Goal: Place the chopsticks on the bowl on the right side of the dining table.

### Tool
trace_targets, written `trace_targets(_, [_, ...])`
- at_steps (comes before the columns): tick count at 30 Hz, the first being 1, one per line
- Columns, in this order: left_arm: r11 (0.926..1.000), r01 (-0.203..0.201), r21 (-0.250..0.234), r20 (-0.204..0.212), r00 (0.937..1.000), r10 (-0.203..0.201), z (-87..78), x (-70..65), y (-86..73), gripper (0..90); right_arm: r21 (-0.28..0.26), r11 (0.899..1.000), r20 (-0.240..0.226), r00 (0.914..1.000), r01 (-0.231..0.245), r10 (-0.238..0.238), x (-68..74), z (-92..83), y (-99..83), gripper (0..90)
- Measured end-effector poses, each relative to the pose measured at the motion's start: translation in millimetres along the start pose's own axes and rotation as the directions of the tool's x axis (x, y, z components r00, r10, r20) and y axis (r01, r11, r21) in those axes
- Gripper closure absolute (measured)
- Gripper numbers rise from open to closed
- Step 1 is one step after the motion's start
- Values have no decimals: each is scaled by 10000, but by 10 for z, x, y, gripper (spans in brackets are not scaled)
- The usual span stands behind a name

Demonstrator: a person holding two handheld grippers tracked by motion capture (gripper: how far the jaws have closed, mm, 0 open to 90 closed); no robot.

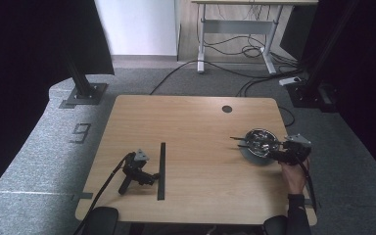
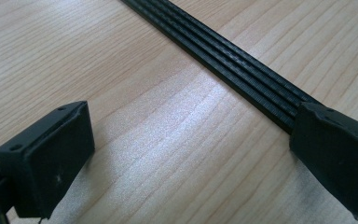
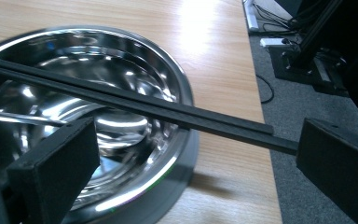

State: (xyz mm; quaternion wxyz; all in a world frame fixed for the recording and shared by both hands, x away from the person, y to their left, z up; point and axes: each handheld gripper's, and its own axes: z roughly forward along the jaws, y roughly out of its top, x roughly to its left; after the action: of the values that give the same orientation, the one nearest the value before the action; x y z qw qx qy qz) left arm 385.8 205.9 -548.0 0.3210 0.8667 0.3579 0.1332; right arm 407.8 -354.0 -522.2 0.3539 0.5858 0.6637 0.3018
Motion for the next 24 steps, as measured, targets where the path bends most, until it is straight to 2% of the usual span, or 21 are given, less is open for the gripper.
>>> trace_targets(5, [10000, -3, 1, -4, 10000, 3, 0, 0, 0, 0, -83, 9994, 77, 9994, -323, 324, -90, 23, -57, 0])
trace_targets(17, [10000, -7, 0, -2, 10000, 7, 0, 0, 0, 0, -123, 9954, -309, 9950, -952, 948, -211, 78, -111, 0])
trace_targets(24, [10000, -7, 2, -1, 10000, 7, 0, 0, 0, 0, -84, 9960, -483, 9950, -884, 879, -203, 96, -111, 11])
